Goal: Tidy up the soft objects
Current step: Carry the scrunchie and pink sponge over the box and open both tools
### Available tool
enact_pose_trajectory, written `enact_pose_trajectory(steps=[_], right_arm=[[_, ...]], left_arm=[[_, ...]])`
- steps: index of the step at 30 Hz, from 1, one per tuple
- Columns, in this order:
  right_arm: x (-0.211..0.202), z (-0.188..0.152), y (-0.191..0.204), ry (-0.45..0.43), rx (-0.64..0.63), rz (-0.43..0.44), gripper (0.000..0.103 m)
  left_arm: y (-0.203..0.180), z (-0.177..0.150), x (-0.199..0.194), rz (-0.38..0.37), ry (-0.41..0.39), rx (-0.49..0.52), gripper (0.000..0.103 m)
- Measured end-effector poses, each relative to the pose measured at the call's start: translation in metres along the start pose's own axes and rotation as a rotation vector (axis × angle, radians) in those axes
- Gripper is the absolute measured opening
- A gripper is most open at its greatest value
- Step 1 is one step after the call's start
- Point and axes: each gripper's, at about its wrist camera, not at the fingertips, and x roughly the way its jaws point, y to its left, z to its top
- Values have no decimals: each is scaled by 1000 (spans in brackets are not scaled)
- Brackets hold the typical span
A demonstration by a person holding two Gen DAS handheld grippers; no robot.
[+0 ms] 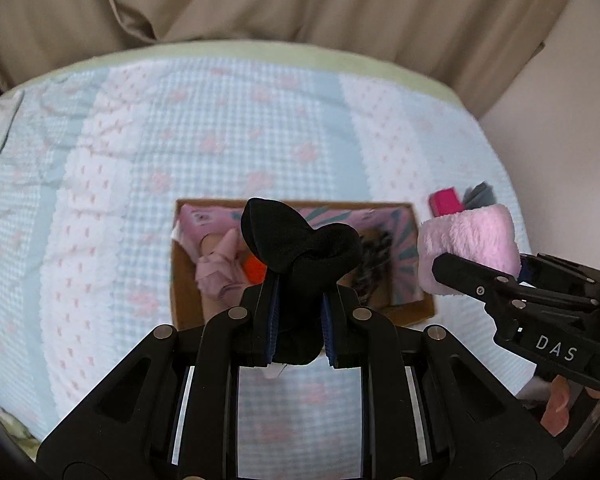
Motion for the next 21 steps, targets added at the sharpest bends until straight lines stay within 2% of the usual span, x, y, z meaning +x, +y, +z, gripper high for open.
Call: enact_pose_trajectory(steps=[5, 14, 21], right_arm=[[36, 8, 6, 70, -6, -12, 38], [103, 24, -18, 202, 51, -14, 38], [144, 23, -38, 281, 95, 5, 38]], left_arm=[[20, 3, 36, -8, 72, -13, 16], [24, 7, 106, -4, 195, -1, 16], [19, -7, 149, 5, 290, 23, 16]])
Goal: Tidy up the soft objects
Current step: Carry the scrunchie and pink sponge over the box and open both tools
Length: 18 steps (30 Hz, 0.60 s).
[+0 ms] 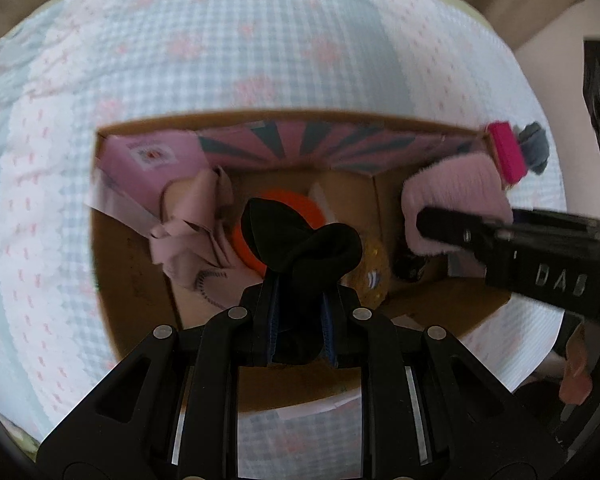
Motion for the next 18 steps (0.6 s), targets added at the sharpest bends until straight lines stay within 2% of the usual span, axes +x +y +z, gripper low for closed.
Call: enact_pose_trajectory(steps=[5, 6, 7, 8, 9, 10, 11, 12, 18], right_arm=[[6, 7, -6, 4, 14, 25, 42], [7, 9, -6, -1, 16, 29, 48], [7, 11, -6, -3, 11, 42, 61], [8, 13, -6, -2, 12, 54, 69], [8, 15, -6, -5, 11, 67, 85], [7, 16, -5, -9, 9, 69, 98], [6, 16, -4, -11, 1, 64, 102], [4, 15, -4, -12, -8, 58, 103], [-4, 6, -4, -26, -19, 63, 103]], left_arm=[[-8, -3, 12, 24, 33, 48, 16], [-9, -4, 11, 18, 29, 54, 22], [-11, -3, 9, 13, 21, 61, 49], [-13, -3, 6, 18, 14, 73, 70], [-15, -3, 5, 30, 12, 82, 103], [-15, -4, 3, 52, 6, 88, 103], [-14, -5, -1, 66, -19, 92, 103], [-13, -6, -5, 61, -38, 89, 103], [0, -20, -8, 51, -40, 22, 103]])
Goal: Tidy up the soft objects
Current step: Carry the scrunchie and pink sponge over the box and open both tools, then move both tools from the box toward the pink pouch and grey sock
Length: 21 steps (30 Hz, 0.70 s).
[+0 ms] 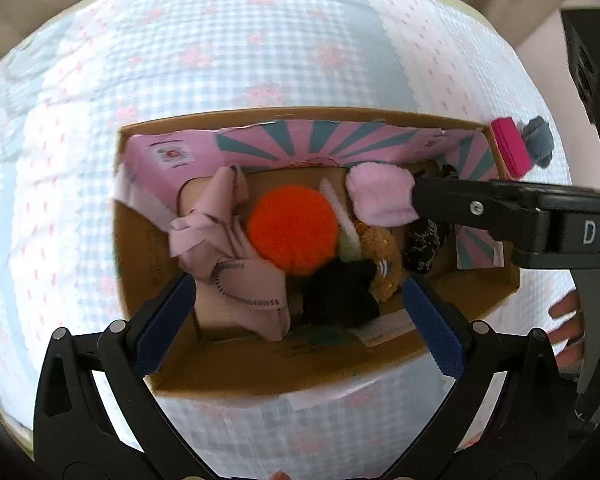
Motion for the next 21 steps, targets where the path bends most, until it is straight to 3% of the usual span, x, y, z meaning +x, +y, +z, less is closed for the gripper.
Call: enact_pose_trajectory(steps=[12, 21], right_arm=[[-50, -28, 26, -114, -48, -13, 103], [-119, -74, 52, -254, -136, -42, 103]], left_arm=[[4, -26, -44, 15, -87, -23, 103], [6, -54, -120, 20, -189, -90, 103]])
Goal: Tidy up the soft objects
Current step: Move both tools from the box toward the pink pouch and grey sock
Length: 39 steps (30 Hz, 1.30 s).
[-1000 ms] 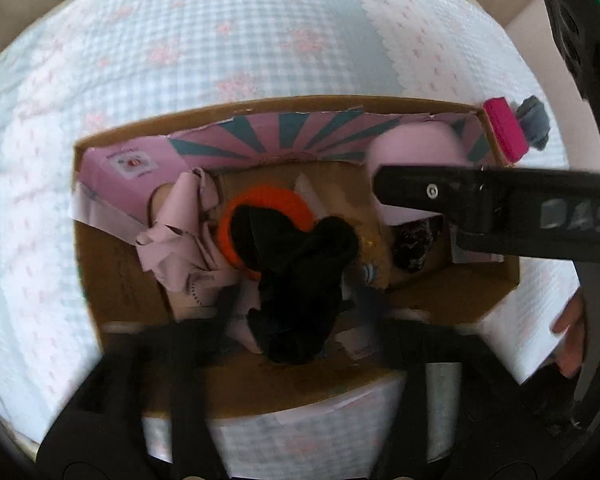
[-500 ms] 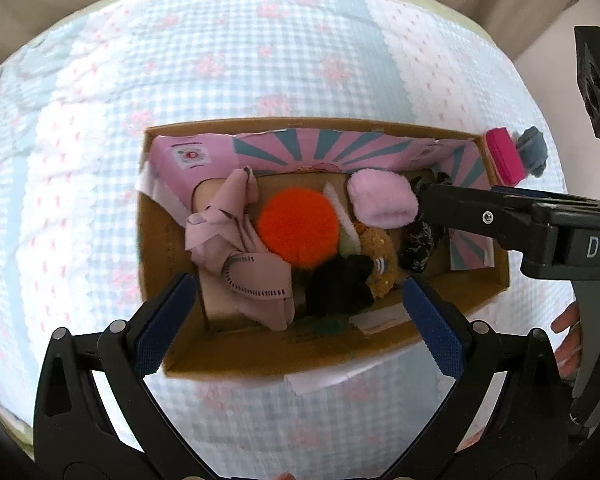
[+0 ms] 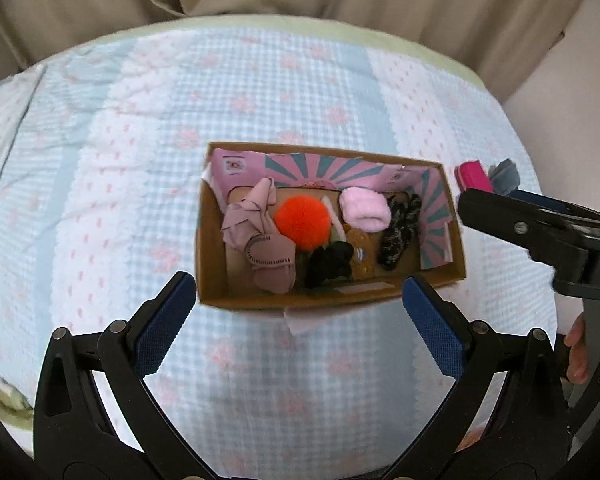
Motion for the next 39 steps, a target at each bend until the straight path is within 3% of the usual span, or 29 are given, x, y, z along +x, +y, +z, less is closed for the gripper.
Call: enact_pose_trajectory(steps=[7, 11, 21, 31, 39], right_arm=[[-67, -30, 3, -124, -5, -7, 103], [-98, -47, -4, -178, -33, -65, 103], [-158, -78, -92, -269, -28, -163, 103], [-193, -78, -216, -337, -91, -170, 103], [-172, -53, -306, -312, -139, -136, 103]], left_arm=[[-7, -21, -58, 11, -80, -31, 103], [-17, -26, -82, 15, -128, -58, 103], [-78, -27, -108, 22, -204, -80, 103], [-198, -15, -80, 26, -211, -104, 103], [-283, 13, -16, 1, -166, -133, 103]])
